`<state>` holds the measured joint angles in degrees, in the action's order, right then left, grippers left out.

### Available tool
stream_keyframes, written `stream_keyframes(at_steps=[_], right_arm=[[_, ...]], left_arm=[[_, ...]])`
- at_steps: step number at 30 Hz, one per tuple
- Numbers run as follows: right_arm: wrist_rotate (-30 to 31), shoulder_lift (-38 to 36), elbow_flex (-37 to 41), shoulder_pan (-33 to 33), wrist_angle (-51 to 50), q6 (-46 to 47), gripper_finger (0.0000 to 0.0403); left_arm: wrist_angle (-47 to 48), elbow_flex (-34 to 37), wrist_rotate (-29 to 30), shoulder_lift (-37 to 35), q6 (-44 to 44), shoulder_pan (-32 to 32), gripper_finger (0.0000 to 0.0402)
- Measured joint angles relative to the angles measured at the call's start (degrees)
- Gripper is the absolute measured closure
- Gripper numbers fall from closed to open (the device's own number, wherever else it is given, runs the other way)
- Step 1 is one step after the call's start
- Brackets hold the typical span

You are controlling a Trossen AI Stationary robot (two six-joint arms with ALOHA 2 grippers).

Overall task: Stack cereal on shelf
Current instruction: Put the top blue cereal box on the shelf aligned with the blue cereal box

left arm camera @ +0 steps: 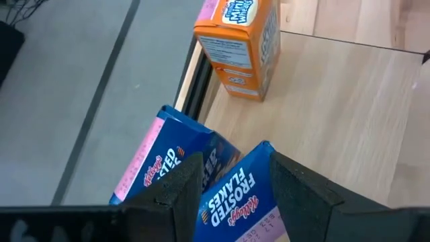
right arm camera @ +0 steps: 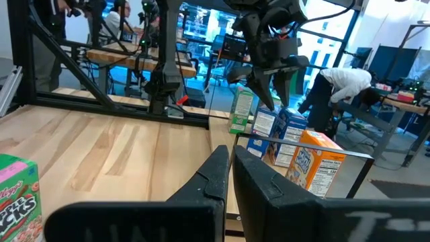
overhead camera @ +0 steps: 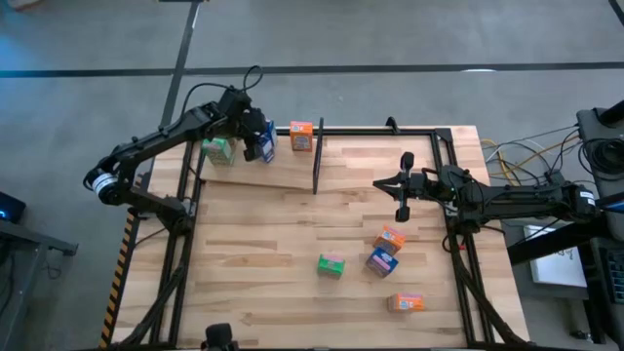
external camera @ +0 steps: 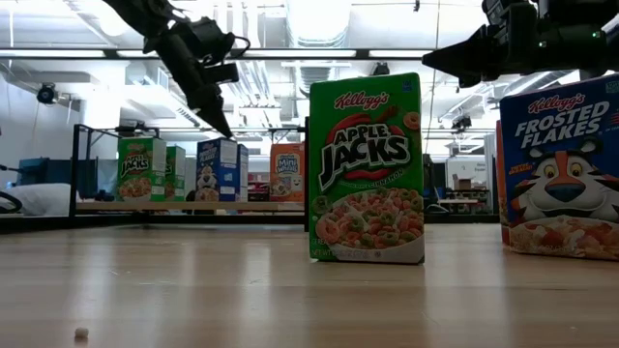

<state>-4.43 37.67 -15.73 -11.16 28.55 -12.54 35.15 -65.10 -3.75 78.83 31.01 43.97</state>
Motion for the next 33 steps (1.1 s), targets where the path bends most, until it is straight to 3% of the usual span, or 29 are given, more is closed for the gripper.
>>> stream_keyframes(at_steps=[12,21,33], right_arm=[[0.0,0.0,0.0,0.0,0.0,0.1,0.039],[0.0,0.0,0.0,0.0,0.0,0.1,0.039],[0.0,0.0,0.0,0.0,-0.3,0.0,0.039]], left_arm=[[16.4,-10.2,-3.3,0.3,8.2,-0.1,0.0236],[16.5,-8.9,-2.9,3.5,12.2,0.0,0.0156],[16.5,-9.1,-2.7,6.2,14.8,0.0,0.0148]])
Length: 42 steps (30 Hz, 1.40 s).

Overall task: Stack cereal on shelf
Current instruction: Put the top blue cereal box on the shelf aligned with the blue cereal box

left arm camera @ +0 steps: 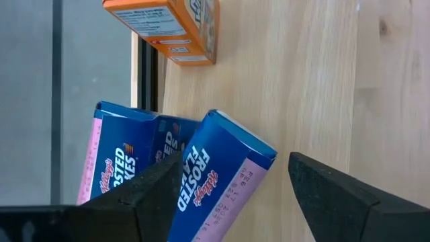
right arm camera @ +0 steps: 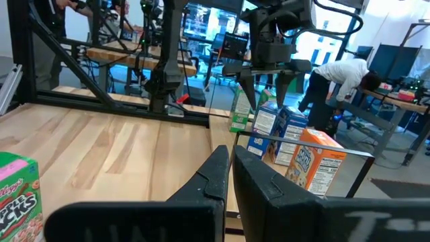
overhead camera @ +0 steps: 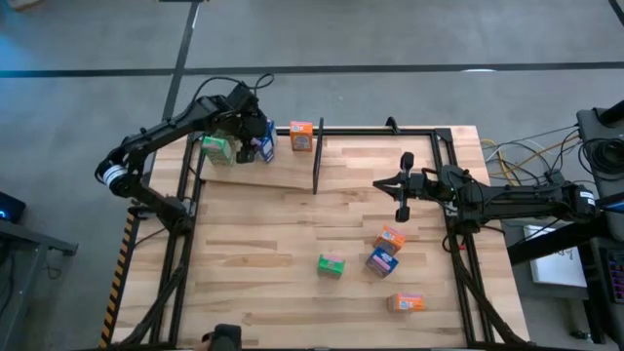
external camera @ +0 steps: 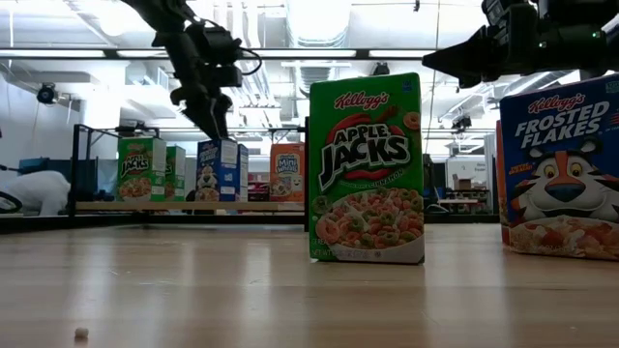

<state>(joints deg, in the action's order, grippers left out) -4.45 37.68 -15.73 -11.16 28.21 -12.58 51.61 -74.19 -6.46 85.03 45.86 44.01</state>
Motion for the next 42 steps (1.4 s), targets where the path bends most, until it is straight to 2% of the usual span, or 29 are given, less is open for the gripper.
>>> stream_keyframes(at_steps=[5,18,24,30,33,35,37,38,42], right_arm=[[0.0,0.0,0.0,0.0,0.0,0.0,0.039],[0.0,0.0,0.0,0.0,0.0,0.0,0.039],[0.0,0.0,0.0,0.0,0.0,0.0,0.039],[0.0,0.0,0.0,0.0,0.0,0.0,0.039],[0.0,0.0,0.0,0.0,0.0,0.0,0.039],[0.0,0.0,0.0,0.0,0.0,0.0,0.039],[0.0,0.0,0.0,0.0,0.0,-0.2,0.039],[0.0,0.0,0.0,0.0,0.0,-0.3,0.039],[0.0,0.0,0.0,0.0,0.0,-0.4,0.039]], left_arm=[[0.0,0.0,0.0,0.1,0.0,0.0,0.0148],[0.5,-0.6,-1.6,0.1,-9.7,0.0,0.0181],[0.9,-2.1,-2.6,0.0,-10.6,0.0,0.0183],[7.4,-6.7,-1.7,-0.2,-12.7,0.0,0.0188],[8.7,-6.7,3.7,-1.0,-12.5,0.0,0.0227],[8.7,-5.7,7.7,-1.3,-11.7,0.0,0.0281],[9.0,-4.4,11.2,-1.3,-11.6,-0.1,0.0356],[8.8,-3.8,12.1,-1.3,-12.3,0.0,0.0378],[6.9,-1.9,13.0,-1.3,-13.9,0.2,0.0382]])
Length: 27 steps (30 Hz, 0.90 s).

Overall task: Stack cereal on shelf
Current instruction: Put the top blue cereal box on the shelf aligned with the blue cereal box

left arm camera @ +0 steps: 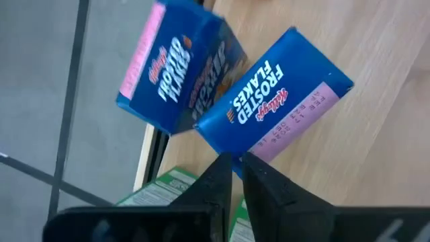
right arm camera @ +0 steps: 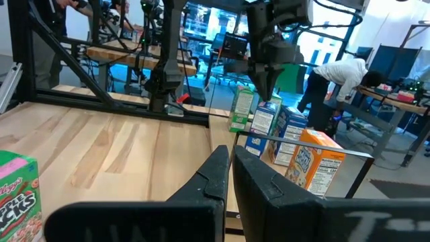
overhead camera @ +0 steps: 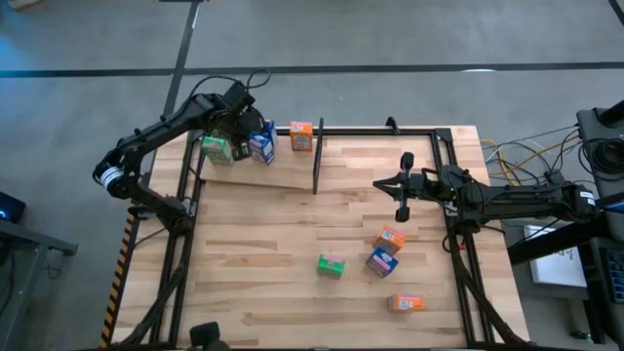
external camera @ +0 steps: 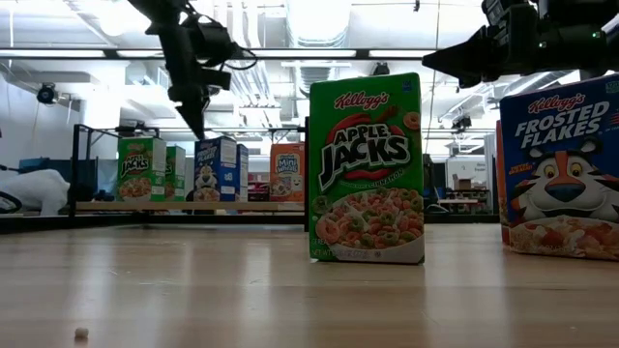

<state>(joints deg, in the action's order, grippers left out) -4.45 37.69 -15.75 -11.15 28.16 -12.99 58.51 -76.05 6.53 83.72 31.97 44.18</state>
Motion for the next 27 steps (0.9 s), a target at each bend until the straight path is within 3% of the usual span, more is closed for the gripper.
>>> stream_keyframes(at_steps=[5,12,27], right_arm=[[0.0,0.0,0.0,0.0,0.0,0.0,0.039],[0.0,0.0,0.0,0.0,0.0,0.0,0.039],[0.0,0.0,0.0,0.0,0.0,0.0,0.039]], left_arm=[[-0.4,1.1,0.3,-0.1,-0.7,0.0,0.0399],[-0.2,0.5,-3.0,-0.5,-3.1,0.0,0.0401],[3.1,0.0,-3.1,-0.6,-9.6,-0.7,0.0401]])
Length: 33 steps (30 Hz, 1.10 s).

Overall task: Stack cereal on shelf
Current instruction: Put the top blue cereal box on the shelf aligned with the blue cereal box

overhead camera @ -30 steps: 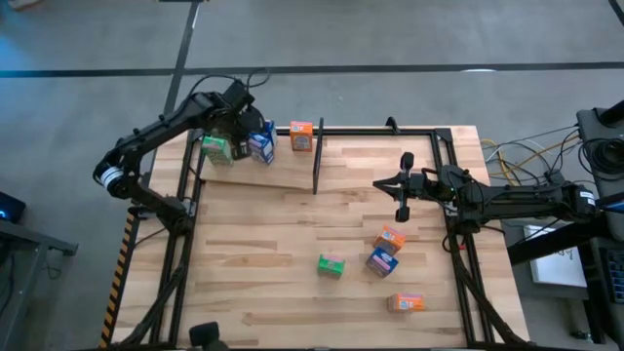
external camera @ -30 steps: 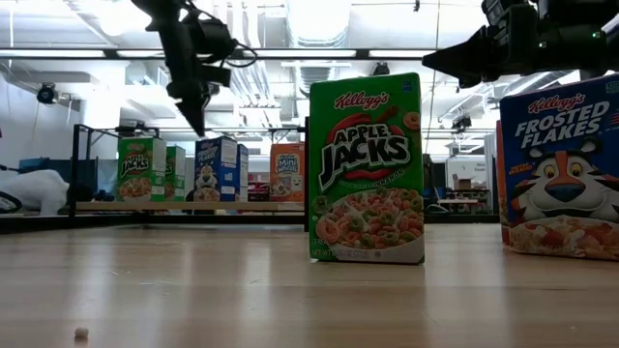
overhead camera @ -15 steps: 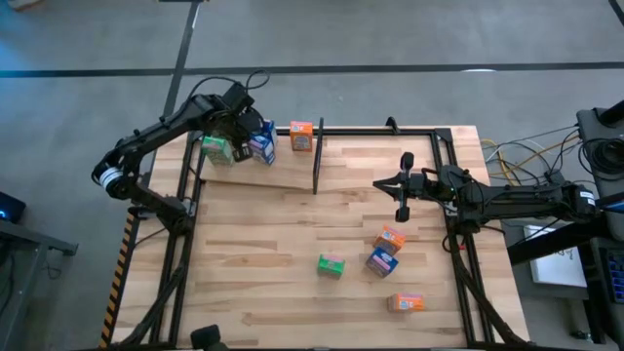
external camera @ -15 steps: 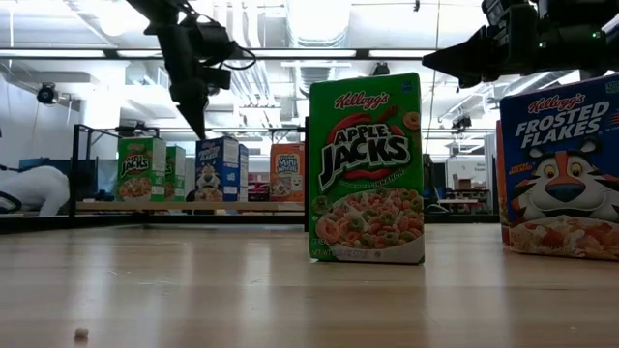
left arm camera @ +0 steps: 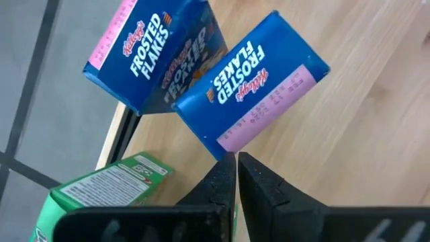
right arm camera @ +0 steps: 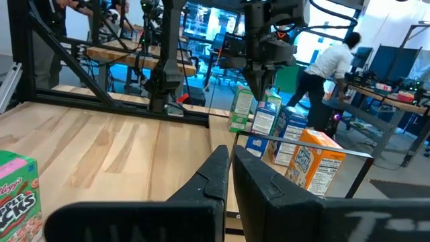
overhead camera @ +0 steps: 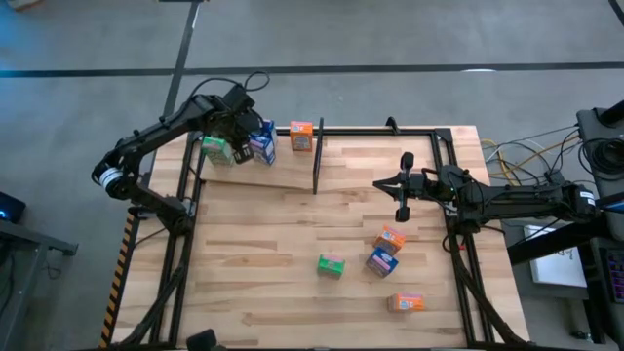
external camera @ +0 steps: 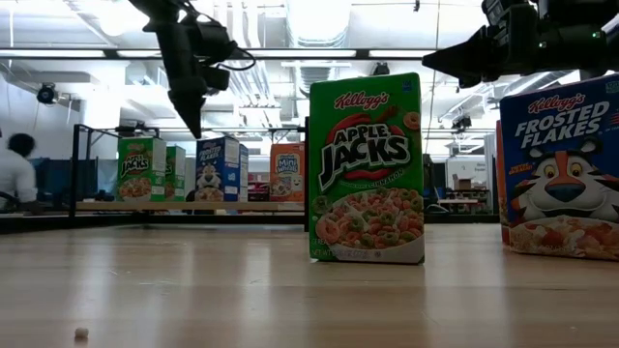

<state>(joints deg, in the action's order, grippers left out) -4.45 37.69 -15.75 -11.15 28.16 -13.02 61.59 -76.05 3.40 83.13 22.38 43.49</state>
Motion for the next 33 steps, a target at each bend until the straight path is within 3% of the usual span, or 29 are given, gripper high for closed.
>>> stream_keyframes(at_steps=[8,14,33], right_arm=[[0.0,0.0,0.0,0.0,0.0,0.0,0.039],[0.0,0.0,0.0,0.0,0.0,0.0,0.039],[0.0,0.0,0.0,0.0,0.0,0.0,0.039]], left_arm=[[-2.6,-0.2,-1.5,-0.5,1.1,-1.1,0.0401],[-3.0,0.4,3.0,-0.2,1.5,-0.7,0.0402],[-2.0,0.1,1.4,-0.1,-1.3,-1.0,0.0401]])
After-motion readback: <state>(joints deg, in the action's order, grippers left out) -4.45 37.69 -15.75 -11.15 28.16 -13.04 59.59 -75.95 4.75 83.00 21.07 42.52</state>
